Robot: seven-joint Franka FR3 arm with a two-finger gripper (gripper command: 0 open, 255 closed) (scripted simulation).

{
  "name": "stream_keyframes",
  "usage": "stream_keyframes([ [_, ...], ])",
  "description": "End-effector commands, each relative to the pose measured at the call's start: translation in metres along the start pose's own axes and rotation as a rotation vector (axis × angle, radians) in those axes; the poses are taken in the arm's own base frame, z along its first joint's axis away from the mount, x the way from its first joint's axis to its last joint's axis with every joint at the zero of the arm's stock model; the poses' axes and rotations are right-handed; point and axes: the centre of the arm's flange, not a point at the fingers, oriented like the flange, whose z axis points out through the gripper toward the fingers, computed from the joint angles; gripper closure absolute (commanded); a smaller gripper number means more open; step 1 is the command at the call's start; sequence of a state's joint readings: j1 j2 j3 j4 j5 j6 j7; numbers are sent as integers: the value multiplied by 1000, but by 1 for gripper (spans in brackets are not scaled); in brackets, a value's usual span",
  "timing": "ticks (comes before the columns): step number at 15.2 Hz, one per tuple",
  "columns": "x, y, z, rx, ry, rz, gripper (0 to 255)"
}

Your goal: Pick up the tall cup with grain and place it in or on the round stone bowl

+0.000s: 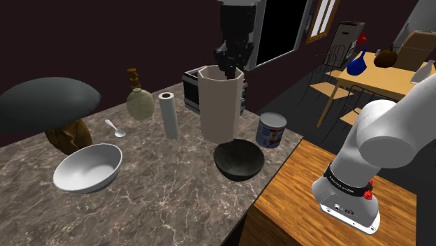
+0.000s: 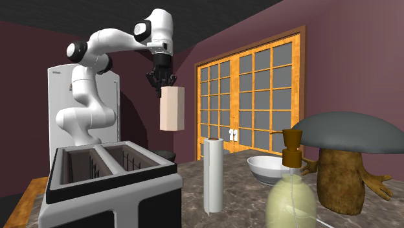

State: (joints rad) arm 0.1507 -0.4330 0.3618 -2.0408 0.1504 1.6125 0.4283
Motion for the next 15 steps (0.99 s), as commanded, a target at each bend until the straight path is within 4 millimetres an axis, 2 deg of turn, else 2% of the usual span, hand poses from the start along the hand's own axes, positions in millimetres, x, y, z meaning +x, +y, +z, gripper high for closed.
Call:
stream_keyframes([
  [1, -17, 20, -8, 1, 0, -1, 255],
  [5, -50, 58, -22, 1, 0, -1, 255],
  [15, -49, 58, 31, 1, 0, -1, 255],
])
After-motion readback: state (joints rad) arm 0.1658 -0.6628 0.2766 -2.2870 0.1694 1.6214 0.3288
